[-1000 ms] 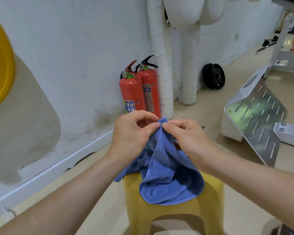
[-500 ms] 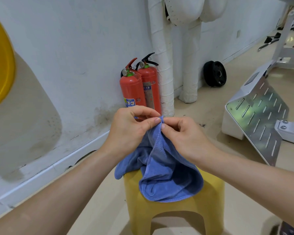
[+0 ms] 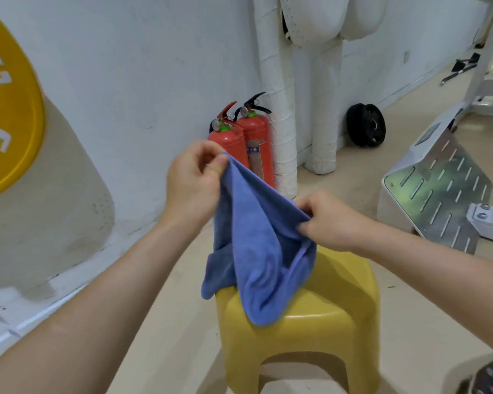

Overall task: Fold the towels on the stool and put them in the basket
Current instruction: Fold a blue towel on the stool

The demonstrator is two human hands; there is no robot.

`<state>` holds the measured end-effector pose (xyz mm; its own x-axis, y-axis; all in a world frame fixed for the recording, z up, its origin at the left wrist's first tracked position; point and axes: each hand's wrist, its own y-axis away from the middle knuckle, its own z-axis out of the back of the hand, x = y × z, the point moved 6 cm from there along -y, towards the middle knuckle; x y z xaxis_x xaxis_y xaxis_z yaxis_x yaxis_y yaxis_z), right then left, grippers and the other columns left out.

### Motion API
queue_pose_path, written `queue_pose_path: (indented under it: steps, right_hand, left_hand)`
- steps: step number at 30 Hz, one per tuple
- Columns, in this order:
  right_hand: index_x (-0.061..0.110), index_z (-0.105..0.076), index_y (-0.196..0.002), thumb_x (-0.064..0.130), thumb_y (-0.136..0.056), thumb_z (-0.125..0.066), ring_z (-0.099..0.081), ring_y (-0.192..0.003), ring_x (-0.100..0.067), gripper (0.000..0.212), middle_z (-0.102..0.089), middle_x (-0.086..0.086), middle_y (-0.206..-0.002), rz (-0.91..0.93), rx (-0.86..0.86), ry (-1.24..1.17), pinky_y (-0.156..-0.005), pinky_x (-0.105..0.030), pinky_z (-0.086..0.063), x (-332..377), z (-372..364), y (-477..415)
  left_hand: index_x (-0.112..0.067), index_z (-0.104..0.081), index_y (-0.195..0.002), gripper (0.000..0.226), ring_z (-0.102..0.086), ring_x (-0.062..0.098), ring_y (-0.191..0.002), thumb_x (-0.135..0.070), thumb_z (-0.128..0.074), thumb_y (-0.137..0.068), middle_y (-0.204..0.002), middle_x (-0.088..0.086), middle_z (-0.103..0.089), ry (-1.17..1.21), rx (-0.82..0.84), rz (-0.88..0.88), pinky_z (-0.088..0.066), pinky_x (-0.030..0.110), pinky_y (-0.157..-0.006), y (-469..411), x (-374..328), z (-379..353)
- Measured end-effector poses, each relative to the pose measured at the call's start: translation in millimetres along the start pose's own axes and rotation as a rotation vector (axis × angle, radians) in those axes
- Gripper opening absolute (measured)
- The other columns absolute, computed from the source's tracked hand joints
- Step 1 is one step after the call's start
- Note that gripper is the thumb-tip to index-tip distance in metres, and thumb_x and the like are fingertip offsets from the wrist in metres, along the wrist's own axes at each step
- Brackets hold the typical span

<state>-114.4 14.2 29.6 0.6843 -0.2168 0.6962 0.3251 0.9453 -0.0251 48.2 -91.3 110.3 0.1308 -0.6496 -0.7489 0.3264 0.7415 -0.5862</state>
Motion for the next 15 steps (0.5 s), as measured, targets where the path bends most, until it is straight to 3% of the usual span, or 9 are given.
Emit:
queue_pose_path:
  steps: [3,5,9,12,15]
  right_hand:
    - [0.02,-0.064,-0.087,-0.009,-0.076,-0.042,-0.065,-0.073,-0.022,0.038,-0.063,-0.001,-0.084,-0.186,-0.003,-0.017,-0.056,-0.031,-0.057,-22.2,27.2,-0.3]
    - [0.019,-0.061,-0.091,-0.006,-0.08,-0.042,-0.067,-0.077,-0.024,0.033,-0.063,-0.008,-0.096,-0.249,-0.041,-0.072,-0.055,-0.031,-0.059,-27.7,50.9,-2.4]
    - [0.013,-0.06,-0.08,-0.004,-0.085,-0.044,-0.066,-0.056,-0.021,0.023,-0.067,-0.015,-0.081,-0.254,-0.228,-0.163,-0.043,-0.025,-0.051,-19.4,95.3,-9.7]
    - [0.008,-0.062,-0.083,0.001,-0.085,-0.04,-0.064,-0.048,-0.022,0.024,-0.069,-0.016,-0.064,-0.233,-0.35,-0.196,-0.041,-0.023,-0.047,-9.0,119.6,-14.2]
    - [0.006,-0.062,-0.088,-0.002,-0.083,-0.032,-0.064,-0.051,-0.026,0.031,-0.069,-0.02,-0.067,-0.242,-0.416,-0.3,-0.044,-0.026,-0.052,4.9,141.4,-27.9]
  left_hand:
    - [-0.027,-0.052,-0.081,0.019,-0.051,0.011,-0.075,-0.012,-0.053,-0.093,-0.076,-0.015,-0.053,-0.064,-0.249,0.03,-0.043,0.021,-0.072,-25.1,3.4,39.5]
    - [-0.021,-0.05,-0.093,0.008,-0.048,0.013,-0.082,-0.014,-0.048,-0.095,-0.082,-0.011,-0.053,-0.119,-0.359,0.075,-0.035,0.015,-0.067,-30.5,11.7,59.0]
    - [-0.02,-0.048,-0.097,0.004,-0.047,0.015,-0.086,-0.017,-0.045,-0.097,-0.096,-0.001,-0.053,-0.192,-0.373,0.132,-0.031,0.015,-0.07,-29.5,23.1,73.2]
    - [-0.022,-0.05,-0.096,0.004,-0.05,0.015,-0.083,-0.02,-0.047,-0.096,-0.09,-0.004,-0.056,-0.201,-0.375,0.093,-0.037,0.025,-0.075,-33.3,13.9,83.8]
    - [-0.023,-0.051,-0.092,0.005,-0.056,0.02,-0.069,-0.022,-0.048,-0.095,-0.077,-0.003,-0.058,-0.089,-0.343,0.145,-0.046,0.03,-0.066,-51.4,13.0,83.1]
